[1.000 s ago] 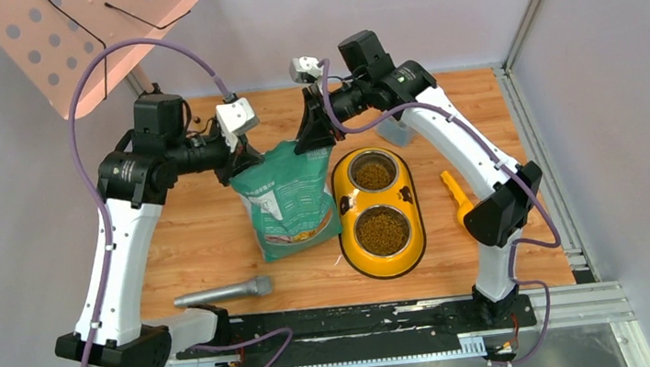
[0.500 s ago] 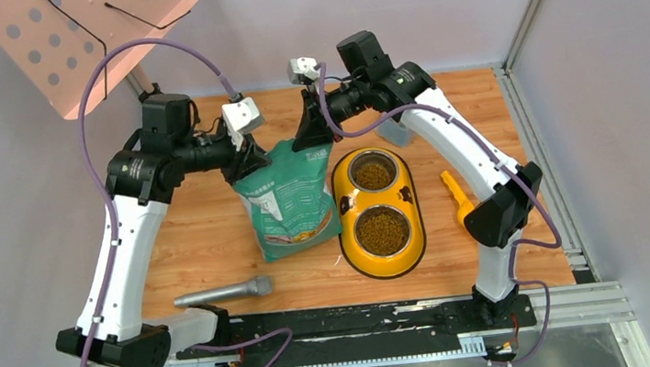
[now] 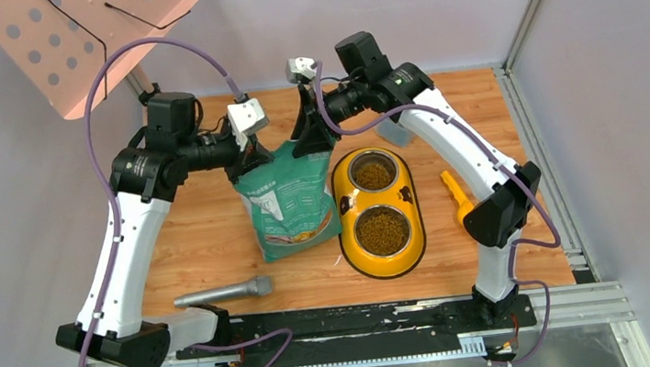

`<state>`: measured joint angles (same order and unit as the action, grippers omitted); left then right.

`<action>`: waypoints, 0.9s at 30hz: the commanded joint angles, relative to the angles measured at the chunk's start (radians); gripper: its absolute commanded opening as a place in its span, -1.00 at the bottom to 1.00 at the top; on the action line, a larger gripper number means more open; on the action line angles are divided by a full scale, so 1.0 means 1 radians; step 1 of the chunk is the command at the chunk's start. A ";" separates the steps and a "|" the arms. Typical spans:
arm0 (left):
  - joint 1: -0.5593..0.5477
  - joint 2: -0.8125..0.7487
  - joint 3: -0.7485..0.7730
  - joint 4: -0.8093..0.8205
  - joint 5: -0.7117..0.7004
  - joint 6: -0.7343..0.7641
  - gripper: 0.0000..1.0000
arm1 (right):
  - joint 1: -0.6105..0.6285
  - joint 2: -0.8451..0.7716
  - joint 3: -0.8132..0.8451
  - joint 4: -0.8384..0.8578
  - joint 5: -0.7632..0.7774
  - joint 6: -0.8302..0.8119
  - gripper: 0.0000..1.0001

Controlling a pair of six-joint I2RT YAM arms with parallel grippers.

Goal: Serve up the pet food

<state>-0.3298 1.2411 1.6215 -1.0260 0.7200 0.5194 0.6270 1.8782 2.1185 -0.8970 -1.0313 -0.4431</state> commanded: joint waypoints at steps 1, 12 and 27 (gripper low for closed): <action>-0.018 -0.001 0.010 0.029 0.011 0.035 -1.00 | 0.019 0.033 0.024 0.046 -0.085 0.060 -0.30; -0.039 0.011 0.001 0.090 -0.038 -0.027 -0.27 | 0.027 0.044 0.022 0.045 -0.107 0.049 -1.00; -0.098 0.068 0.078 0.042 -0.073 -0.011 -0.40 | 0.006 0.037 0.074 0.097 -0.045 0.140 -0.19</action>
<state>-0.4171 1.3117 1.6531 -0.9874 0.6598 0.5110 0.6327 1.9118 2.1292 -0.8791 -1.1000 -0.3737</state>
